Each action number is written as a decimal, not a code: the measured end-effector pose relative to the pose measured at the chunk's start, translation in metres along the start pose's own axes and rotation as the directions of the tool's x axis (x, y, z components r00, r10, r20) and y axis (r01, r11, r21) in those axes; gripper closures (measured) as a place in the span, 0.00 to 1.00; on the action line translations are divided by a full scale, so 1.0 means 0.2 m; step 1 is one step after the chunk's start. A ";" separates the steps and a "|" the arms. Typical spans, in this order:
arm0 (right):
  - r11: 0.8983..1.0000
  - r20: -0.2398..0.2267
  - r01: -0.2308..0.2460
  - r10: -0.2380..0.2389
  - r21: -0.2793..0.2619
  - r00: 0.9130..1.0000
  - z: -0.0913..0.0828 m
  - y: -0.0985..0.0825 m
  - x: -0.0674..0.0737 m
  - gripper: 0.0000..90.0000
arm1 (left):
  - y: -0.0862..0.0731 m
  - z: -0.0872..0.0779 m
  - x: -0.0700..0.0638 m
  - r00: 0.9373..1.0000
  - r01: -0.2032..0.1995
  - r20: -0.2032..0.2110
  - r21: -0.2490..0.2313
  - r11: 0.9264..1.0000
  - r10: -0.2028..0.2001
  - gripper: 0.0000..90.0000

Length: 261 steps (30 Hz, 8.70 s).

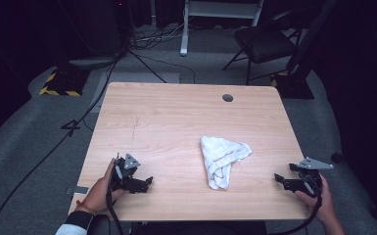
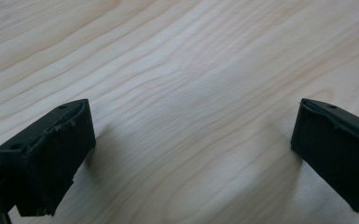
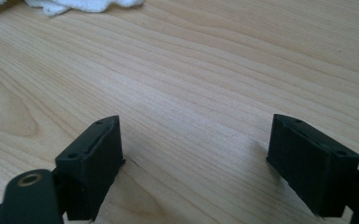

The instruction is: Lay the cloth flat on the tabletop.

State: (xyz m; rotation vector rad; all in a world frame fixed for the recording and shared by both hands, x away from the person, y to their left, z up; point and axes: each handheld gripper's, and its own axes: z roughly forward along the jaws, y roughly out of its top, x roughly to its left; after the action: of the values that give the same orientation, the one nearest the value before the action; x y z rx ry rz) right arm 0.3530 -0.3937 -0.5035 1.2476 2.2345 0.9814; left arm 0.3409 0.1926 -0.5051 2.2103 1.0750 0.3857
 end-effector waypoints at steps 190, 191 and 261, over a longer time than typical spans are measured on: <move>0.997 0.028 0.003 -0.005 0.077 1.000 0.18 0.32 0.15 0.46 | 0.77 0.53 -0.56 0.837 -0.481 0.270 -0.053 0.875 0.477 0.64; 0.996 0.028 0.001 -0.004 0.090 1.000 0.19 0.32 0.16 0.45 | 0.77 0.54 -0.56 0.835 -0.485 0.269 -0.055 0.873 0.481 0.66; 0.981 0.041 0.161 -0.157 -0.109 0.987 -0.04 0.46 0.23 0.95 | 0.96 0.15 -0.39 0.835 -0.421 0.229 -0.322 0.848 0.501 1.00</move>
State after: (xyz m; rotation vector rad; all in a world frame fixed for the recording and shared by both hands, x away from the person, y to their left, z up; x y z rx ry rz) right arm 0.3768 -0.3252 -0.4296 1.0124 2.1843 1.0022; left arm 0.4219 0.0301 -0.3995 2.1804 0.2865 0.3500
